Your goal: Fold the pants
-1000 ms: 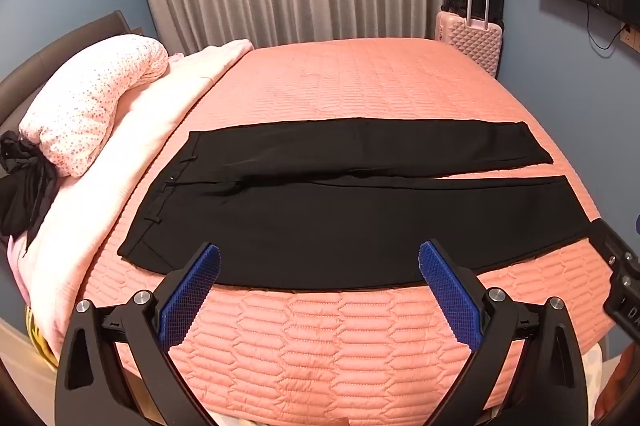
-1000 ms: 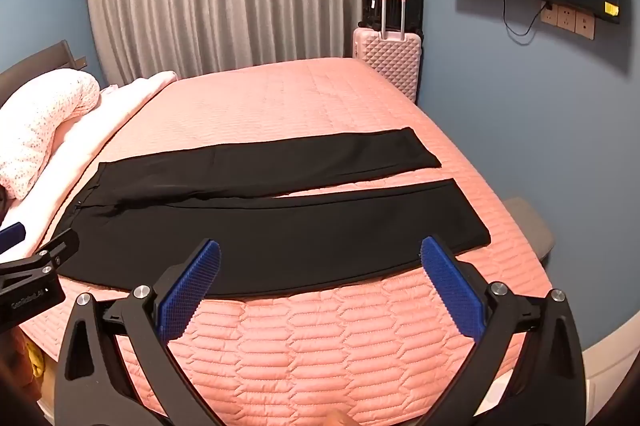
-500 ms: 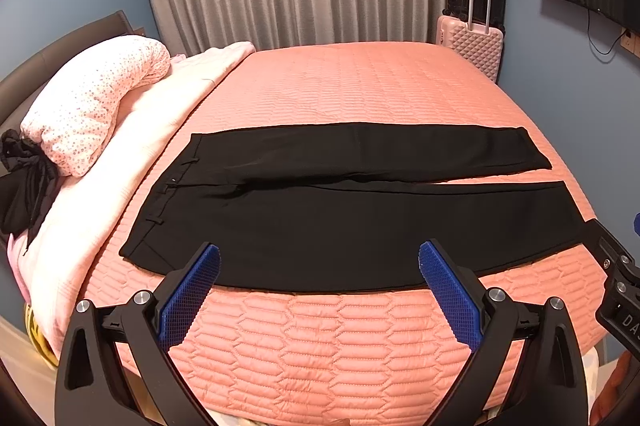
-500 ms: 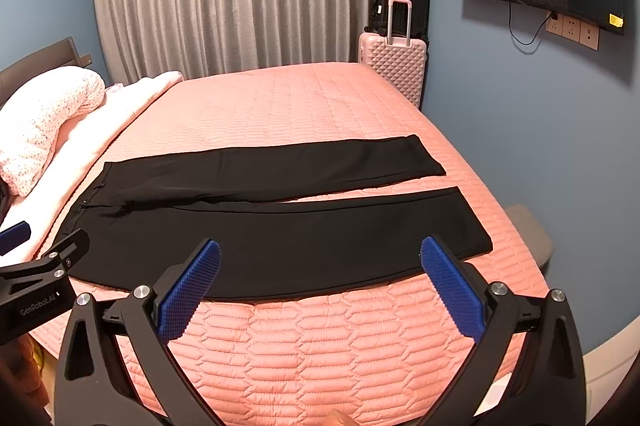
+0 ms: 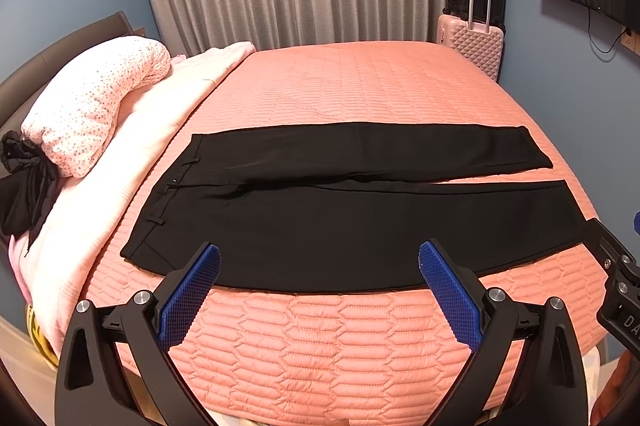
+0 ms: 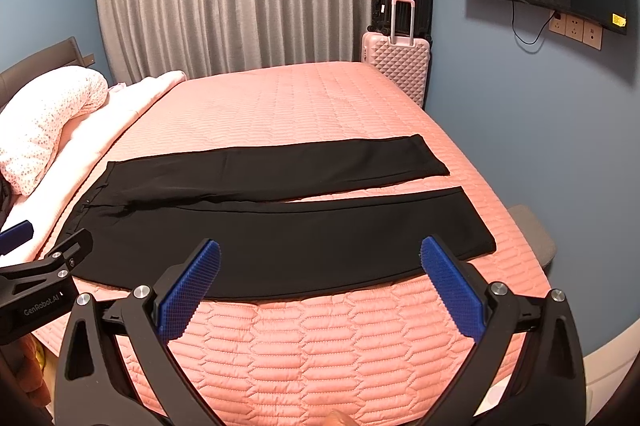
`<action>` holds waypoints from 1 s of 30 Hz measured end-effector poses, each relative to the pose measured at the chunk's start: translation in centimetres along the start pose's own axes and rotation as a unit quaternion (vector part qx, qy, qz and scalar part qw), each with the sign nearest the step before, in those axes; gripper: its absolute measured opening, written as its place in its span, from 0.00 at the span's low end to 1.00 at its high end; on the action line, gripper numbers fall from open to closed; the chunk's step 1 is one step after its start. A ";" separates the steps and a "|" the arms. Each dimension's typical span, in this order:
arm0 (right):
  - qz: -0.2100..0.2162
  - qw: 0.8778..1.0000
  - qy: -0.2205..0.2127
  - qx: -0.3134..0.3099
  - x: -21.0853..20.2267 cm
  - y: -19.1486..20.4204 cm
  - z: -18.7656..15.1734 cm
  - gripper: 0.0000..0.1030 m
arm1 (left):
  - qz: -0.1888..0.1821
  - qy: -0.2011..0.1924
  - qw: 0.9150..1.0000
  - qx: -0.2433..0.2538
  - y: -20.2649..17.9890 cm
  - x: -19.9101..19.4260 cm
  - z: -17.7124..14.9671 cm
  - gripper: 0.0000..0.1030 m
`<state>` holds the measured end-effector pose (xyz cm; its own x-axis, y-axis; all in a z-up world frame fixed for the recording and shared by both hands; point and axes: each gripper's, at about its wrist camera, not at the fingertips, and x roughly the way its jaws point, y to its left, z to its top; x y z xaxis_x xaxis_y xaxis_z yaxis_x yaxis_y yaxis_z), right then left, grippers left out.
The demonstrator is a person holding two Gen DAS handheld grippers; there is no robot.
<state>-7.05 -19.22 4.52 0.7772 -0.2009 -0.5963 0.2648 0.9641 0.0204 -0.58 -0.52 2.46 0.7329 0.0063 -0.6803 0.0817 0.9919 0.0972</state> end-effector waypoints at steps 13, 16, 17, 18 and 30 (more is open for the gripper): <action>0.002 1.000 0.000 0.000 -0.1 0.0 0.2 0.96 | -0.001 0.000 1.000 0.001 0.0 -0.1 0.0 0.95; 0.002 1.000 0.000 0.000 -0.1 0.0 0.2 0.96 | -0.001 0.000 1.000 0.000 0.0 -0.1 0.1 0.95; 0.002 1.000 -0.001 0.000 -0.1 0.0 0.2 0.96 | -0.001 0.000 1.000 -0.001 0.0 -0.1 0.1 0.95; 0.002 1.000 -0.001 0.000 -0.1 0.0 0.2 0.96 | -0.001 0.000 1.000 -0.001 0.0 -0.1 0.1 0.95; 0.004 1.000 0.000 -0.002 -0.1 0.2 0.1 0.96 | 0.000 -0.001 1.000 0.002 -0.2 -0.2 0.0 0.95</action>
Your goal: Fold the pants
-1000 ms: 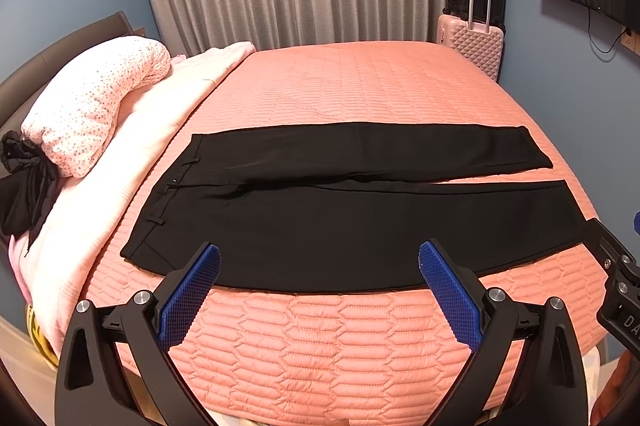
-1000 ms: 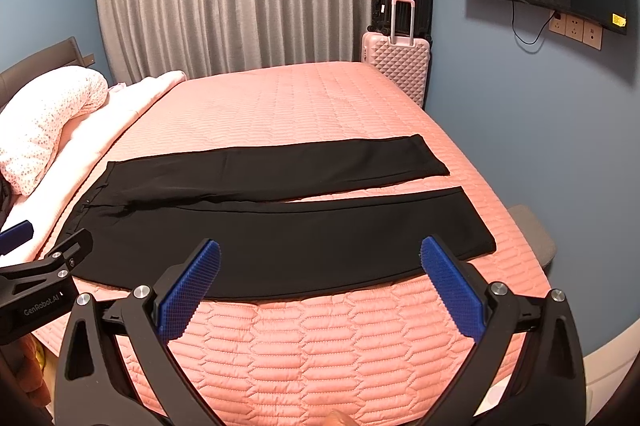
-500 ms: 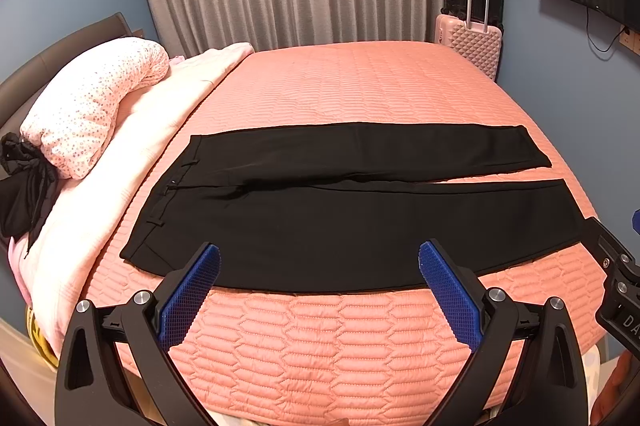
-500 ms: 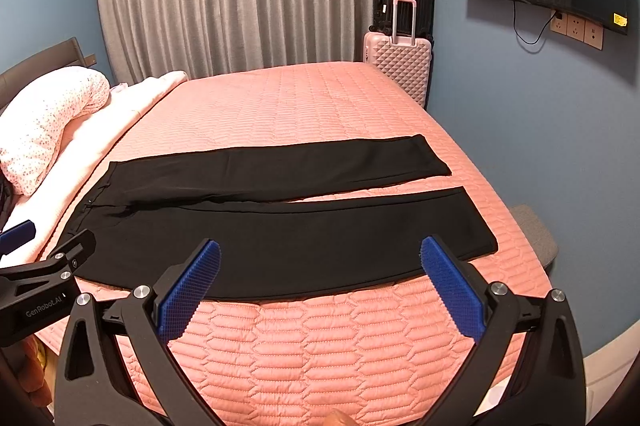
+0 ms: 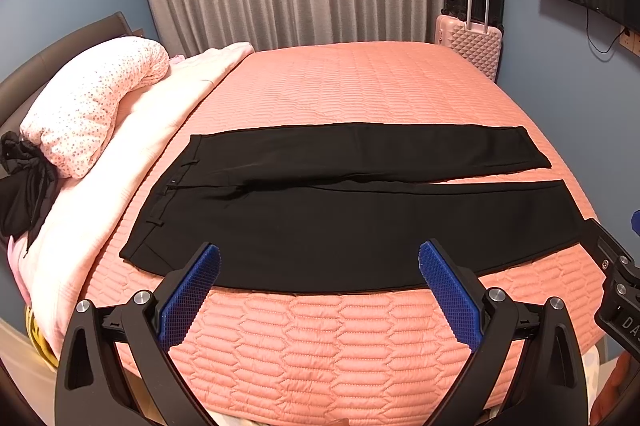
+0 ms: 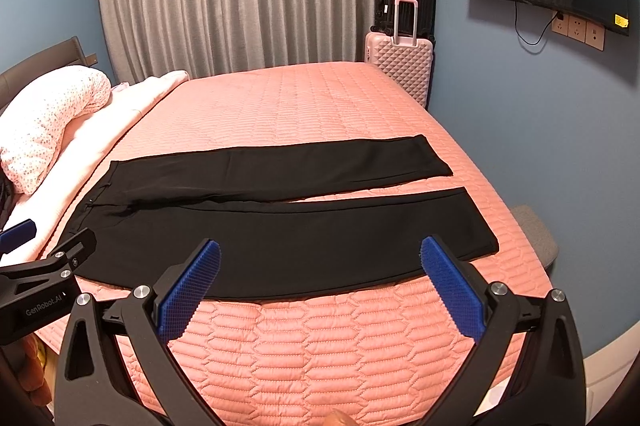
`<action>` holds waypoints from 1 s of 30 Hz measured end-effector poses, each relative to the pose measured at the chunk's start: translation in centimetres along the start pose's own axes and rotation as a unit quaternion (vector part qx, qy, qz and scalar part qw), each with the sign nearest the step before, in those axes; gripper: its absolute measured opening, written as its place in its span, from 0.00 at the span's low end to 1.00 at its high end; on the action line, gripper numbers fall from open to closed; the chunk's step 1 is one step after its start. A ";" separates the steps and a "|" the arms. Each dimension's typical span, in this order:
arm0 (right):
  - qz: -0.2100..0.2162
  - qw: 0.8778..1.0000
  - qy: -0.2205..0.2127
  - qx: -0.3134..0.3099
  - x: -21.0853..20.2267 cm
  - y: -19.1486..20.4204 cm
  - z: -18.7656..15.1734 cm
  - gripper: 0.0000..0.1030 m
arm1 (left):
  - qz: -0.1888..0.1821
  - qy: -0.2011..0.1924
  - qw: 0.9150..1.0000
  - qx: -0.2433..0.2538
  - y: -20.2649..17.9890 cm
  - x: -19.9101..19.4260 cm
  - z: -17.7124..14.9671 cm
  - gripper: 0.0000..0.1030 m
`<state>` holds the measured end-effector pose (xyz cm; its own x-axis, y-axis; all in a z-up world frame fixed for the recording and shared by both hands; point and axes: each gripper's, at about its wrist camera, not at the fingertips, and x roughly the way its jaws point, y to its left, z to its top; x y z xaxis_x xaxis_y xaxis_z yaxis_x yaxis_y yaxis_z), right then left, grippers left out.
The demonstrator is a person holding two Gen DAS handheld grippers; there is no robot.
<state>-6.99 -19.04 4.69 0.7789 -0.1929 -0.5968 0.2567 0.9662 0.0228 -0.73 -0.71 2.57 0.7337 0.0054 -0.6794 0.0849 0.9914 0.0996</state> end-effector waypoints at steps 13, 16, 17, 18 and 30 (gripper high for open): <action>0.002 1.000 0.001 -0.003 0.1 0.2 0.0 0.96 | -0.002 0.000 1.000 0.003 0.0 0.0 0.1 0.95; 0.003 1.000 0.001 -0.002 0.1 0.2 0.0 0.96 | -0.003 0.000 1.000 0.003 0.0 0.0 0.1 0.95; 0.003 1.000 0.001 -0.003 0.1 0.3 0.0 0.96 | -0.003 -0.001 1.000 0.003 0.1 0.0 0.1 0.95; 0.002 1.000 0.000 -0.003 0.1 0.3 0.0 0.96 | -0.003 -0.001 1.000 0.003 0.1 0.0 0.1 0.95; 0.028 1.000 0.005 -0.005 1.7 -1.7 0.1 0.96 | -0.001 0.007 1.000 0.001 0.7 0.8 0.2 0.95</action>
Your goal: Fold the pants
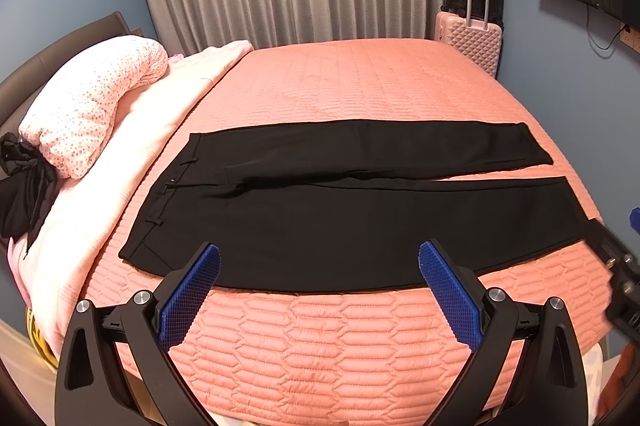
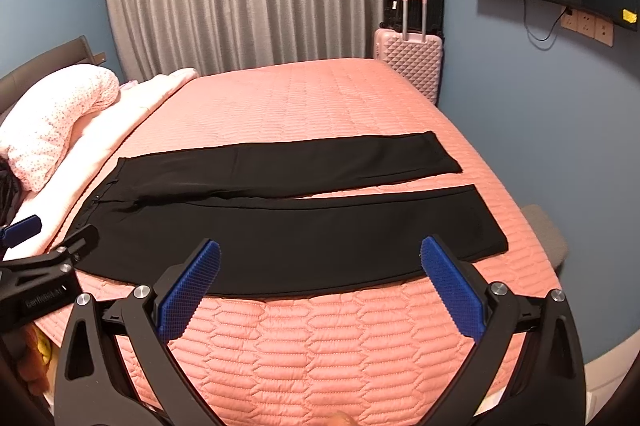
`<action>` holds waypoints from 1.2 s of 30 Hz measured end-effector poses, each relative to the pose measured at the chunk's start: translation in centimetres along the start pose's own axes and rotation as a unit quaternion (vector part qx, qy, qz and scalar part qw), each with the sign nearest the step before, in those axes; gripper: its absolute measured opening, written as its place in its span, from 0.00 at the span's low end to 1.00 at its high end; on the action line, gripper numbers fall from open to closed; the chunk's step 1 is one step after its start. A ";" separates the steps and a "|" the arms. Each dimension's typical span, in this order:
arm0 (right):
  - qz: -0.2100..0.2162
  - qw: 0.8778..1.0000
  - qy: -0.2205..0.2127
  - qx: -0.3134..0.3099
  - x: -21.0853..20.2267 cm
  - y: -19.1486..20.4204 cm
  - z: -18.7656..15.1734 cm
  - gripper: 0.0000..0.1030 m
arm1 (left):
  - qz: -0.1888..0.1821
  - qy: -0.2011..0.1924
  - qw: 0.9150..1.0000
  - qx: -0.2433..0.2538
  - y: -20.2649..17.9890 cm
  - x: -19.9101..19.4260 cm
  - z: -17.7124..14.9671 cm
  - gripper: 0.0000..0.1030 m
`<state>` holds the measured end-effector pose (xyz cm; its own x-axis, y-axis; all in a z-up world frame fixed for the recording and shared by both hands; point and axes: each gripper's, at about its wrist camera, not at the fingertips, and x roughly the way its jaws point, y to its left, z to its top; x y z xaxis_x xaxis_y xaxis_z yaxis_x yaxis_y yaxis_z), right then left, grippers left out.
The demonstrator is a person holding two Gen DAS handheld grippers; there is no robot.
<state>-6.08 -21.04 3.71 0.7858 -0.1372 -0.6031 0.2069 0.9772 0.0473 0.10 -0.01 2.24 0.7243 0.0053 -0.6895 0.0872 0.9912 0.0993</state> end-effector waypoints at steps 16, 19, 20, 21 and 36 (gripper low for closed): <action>-0.035 0.995 0.037 0.081 23.7 -20.9 10.9 0.96 | 0.029 0.024 0.999 -0.035 1.9 12.3 4.9 0.95; -0.011 0.994 0.065 0.091 30.4 -24.1 12.3 0.96 | 0.021 0.031 0.999 -0.025 1.0 15.1 5.7 0.95; 0.007 0.992 0.077 0.096 32.9 -25.2 12.9 0.96 | 0.021 0.029 0.999 -0.023 0.7 15.9 5.8 0.95; 0.016 0.992 0.082 0.099 34.5 -25.9 13.3 0.96 | 0.022 0.029 0.999 -0.020 0.6 16.4 5.9 0.95; 0.080 0.984 0.158 0.021 50.5 -29.8 13.7 0.95 | -0.059 0.108 0.987 -0.105 4.9 27.8 5.2 0.94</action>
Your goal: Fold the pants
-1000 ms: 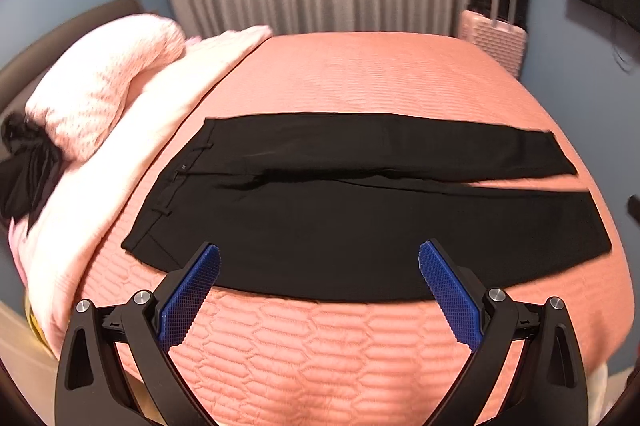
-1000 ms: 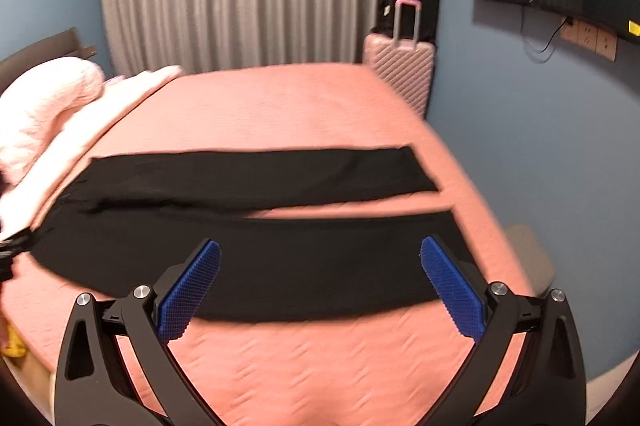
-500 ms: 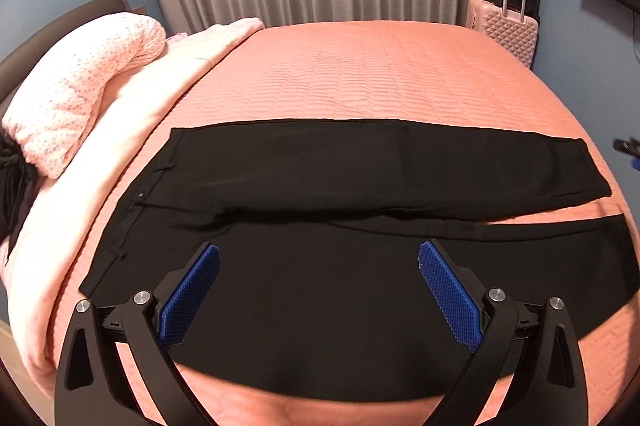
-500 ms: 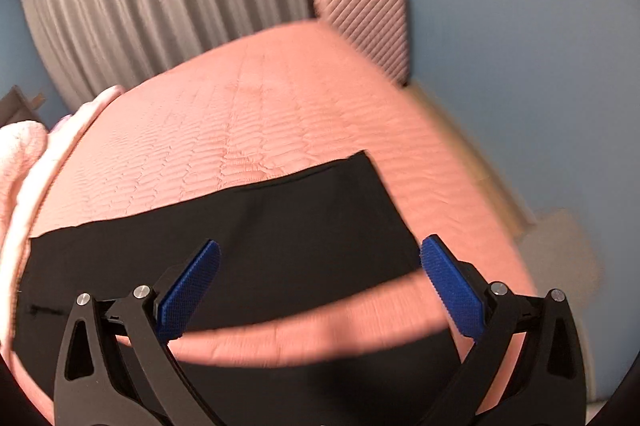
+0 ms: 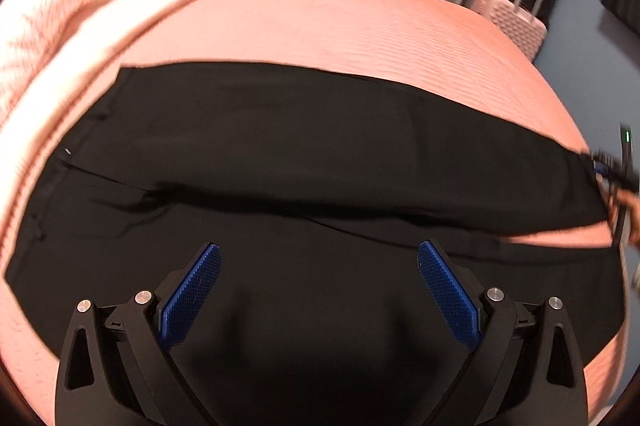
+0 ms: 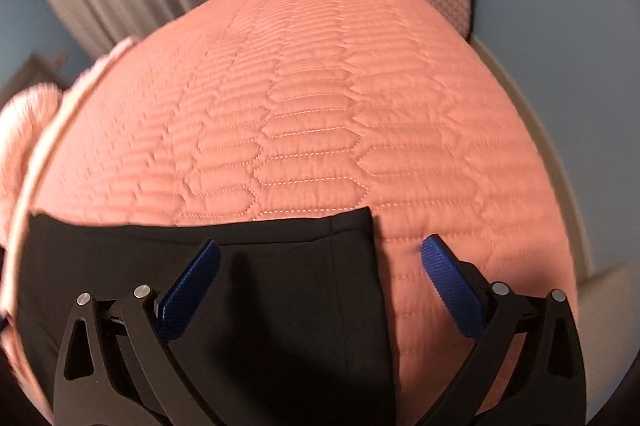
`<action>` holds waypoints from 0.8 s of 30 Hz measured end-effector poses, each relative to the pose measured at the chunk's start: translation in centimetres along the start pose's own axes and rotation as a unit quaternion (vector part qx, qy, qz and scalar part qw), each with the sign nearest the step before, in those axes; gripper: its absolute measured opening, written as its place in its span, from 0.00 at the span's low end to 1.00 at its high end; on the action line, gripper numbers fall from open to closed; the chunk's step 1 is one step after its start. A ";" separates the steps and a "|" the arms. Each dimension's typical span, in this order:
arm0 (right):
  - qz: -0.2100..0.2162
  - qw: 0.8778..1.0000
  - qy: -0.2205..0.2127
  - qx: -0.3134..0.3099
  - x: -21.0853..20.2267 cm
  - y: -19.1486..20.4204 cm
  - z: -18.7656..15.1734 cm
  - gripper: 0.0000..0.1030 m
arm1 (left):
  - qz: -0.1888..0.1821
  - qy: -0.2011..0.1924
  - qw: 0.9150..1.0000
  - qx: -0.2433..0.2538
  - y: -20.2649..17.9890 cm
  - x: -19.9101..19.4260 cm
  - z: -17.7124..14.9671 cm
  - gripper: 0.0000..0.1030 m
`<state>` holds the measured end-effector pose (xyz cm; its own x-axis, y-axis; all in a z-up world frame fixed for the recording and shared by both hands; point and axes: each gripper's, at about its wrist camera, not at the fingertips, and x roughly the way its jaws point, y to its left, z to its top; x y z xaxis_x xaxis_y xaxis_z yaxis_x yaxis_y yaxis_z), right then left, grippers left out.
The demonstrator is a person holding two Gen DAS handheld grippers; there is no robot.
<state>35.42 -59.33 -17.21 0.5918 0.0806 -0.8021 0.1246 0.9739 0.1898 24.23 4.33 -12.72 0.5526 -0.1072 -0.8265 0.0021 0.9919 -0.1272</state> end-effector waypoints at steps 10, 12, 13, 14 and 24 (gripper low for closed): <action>-0.075 0.997 -0.020 -0.021 -1.6 0.6 -1.0 0.15 | 0.099 -0.067 0.988 -0.099 18.5 3.2 10.7 0.93; -0.083 0.996 -0.022 -0.012 -1.9 0.8 -1.4 0.15 | 0.153 -0.072 0.981 -0.096 22.9 4.9 14.4 0.93; -0.084 0.996 -0.024 -0.006 -2.0 0.7 -1.5 0.15 | 0.161 -0.072 0.980 -0.094 24.4 5.6 15.7 0.93; -0.085 0.996 -0.025 0.000 -2.0 0.7 -1.5 0.15 | 0.165 -0.064 0.980 -0.094 26.0 6.6 17.2 0.93; -0.107 0.993 -0.024 0.046 -2.1 0.9 -1.3 0.15 | 0.091 0.036 0.993 -0.073 30.2 15.2 21.4 0.33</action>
<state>33.22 -58.38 -16.12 0.5807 -0.1394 -0.8021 0.3235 0.9436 0.0702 50.52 34.12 -17.37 0.4718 0.0627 -0.8795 -0.2162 0.9752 -0.0465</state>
